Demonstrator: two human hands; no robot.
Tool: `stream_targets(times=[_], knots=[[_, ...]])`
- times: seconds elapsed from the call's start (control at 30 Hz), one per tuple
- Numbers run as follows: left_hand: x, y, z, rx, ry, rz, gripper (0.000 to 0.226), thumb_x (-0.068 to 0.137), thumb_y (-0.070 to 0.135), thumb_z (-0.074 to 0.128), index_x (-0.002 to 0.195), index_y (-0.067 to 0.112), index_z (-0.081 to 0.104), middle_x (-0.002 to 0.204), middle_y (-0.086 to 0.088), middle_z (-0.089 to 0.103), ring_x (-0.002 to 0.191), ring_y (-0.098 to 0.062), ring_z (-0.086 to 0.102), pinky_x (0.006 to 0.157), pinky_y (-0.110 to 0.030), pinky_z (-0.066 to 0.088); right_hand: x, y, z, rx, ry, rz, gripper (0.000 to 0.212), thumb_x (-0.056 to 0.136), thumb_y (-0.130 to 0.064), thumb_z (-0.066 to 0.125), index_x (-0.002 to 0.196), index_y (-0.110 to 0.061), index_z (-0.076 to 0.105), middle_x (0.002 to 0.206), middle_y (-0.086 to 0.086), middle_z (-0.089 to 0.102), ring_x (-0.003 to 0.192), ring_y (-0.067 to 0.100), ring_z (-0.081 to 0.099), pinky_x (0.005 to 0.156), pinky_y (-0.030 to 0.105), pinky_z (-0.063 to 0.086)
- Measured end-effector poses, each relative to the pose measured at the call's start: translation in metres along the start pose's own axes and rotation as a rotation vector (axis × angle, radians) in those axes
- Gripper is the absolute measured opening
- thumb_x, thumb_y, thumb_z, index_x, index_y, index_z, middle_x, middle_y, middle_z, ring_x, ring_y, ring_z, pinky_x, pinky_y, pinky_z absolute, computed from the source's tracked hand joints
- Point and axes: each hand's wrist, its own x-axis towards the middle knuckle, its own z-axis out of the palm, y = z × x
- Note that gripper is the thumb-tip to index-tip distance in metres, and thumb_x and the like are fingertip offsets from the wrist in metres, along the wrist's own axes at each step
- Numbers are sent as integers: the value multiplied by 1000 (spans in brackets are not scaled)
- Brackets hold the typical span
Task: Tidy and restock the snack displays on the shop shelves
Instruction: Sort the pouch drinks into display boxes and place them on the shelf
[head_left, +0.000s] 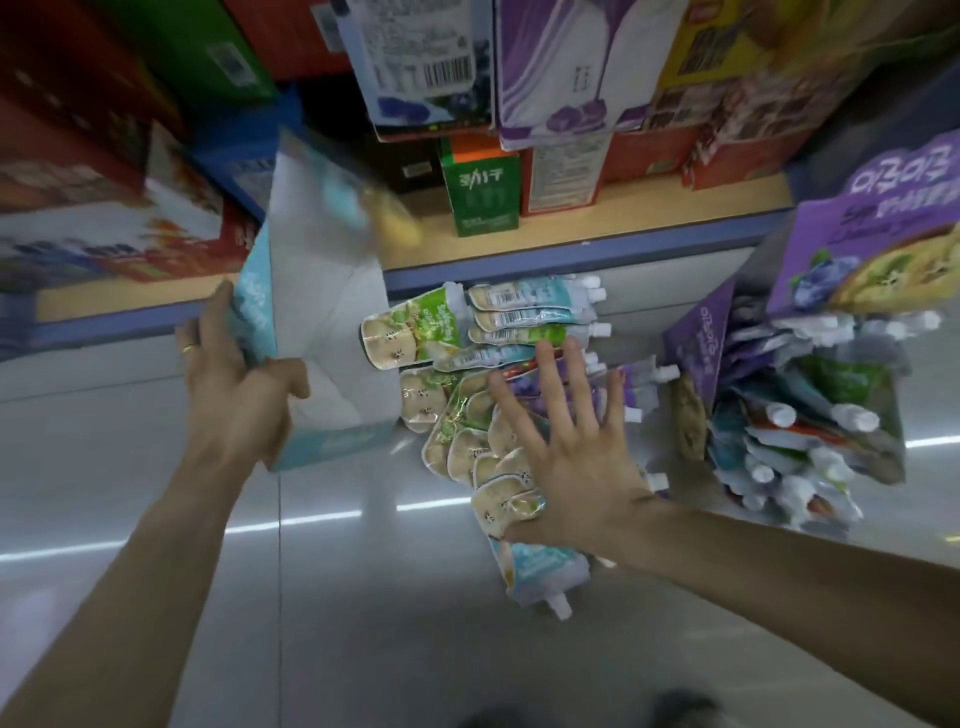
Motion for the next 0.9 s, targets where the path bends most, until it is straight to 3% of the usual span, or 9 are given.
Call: stream_targets(times=[0.13,0.27,0.37,0.43,0.53,0.6,0.7,0.8,0.9], knots=[[-4,-27,-11,-52,40,-9,101,53,20,59,151,37,40,141,-1,43,128,-29,43,108,-57,42,-3,28,0,67,58,-75,130,62,-85,65,160,-36,-5,168,18,-3,154,43,-6,112,70,24],[-14,-58,-29,-58,85,9,95,55,19,54,148,35,45,138,-6,53,125,-31,46,102,-48,44,-3,48,-2,86,92,-119,108,76,-67,72,159,-42,7,169,4,7,156,31,3,112,60,34],[-29,-89,-50,-188,77,-62,72,57,14,50,127,24,59,117,-6,62,108,-31,53,83,-38,44,0,55,-3,122,146,-122,88,80,-46,79,154,-31,34,165,4,27,153,30,22,102,58,47],[-46,-106,-59,-290,82,-140,52,55,10,50,103,27,62,100,-1,65,102,-32,56,79,-39,43,3,57,-5,134,165,-126,77,84,-37,77,151,-24,41,162,2,33,151,28,28,102,53,51],[-81,-114,-47,-373,23,-190,45,52,8,50,93,24,61,85,8,69,87,-26,57,71,-34,44,4,57,-8,173,197,-134,71,86,-33,77,148,-19,46,160,2,38,150,27,31,107,50,48],[-105,-114,-28,-372,-57,-180,49,53,9,50,98,22,64,84,11,73,85,-21,59,70,-32,46,2,54,-13,212,199,-109,70,87,-39,74,148,-19,45,159,1,39,148,26,32,110,47,45],[-123,-108,-2,-336,-117,-110,65,62,13,50,126,16,61,113,0,70,105,-25,60,78,-33,47,-1,51,-21,330,223,55,70,88,-46,71,146,-21,42,150,0,46,138,26,43,105,40,45],[-125,-102,6,-265,-112,-96,62,84,8,55,145,18,50,125,0,63,112,-24,57,86,-31,43,-1,54,-24,415,147,150,67,86,-39,70,143,-20,39,138,4,53,122,31,55,92,43,52],[-125,-107,6,-143,-129,-72,62,91,21,55,151,19,41,129,-3,63,113,-25,58,93,-34,44,3,62,-32,410,83,141,58,88,-39,69,138,-20,47,132,5,58,116,30,61,90,42,53]])
